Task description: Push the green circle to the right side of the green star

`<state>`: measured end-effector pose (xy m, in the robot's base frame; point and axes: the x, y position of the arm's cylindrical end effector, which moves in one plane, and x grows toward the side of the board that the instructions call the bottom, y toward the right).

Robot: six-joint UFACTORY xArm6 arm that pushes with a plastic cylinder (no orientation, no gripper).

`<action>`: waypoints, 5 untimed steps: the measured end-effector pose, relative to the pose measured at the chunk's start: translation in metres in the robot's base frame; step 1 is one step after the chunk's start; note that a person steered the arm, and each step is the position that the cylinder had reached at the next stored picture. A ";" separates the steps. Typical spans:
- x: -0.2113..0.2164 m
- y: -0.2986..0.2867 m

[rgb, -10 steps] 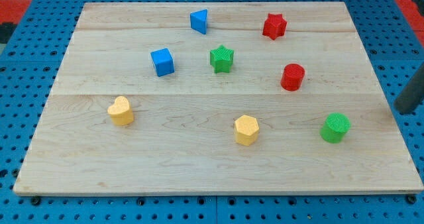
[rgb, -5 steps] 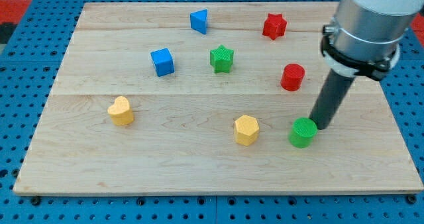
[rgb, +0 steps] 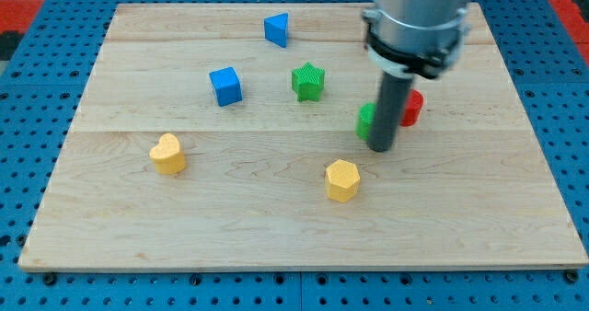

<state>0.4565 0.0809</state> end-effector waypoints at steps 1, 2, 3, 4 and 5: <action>-0.030 0.004; -0.055 0.035; -0.095 0.054; -0.121 -0.033; -0.115 0.024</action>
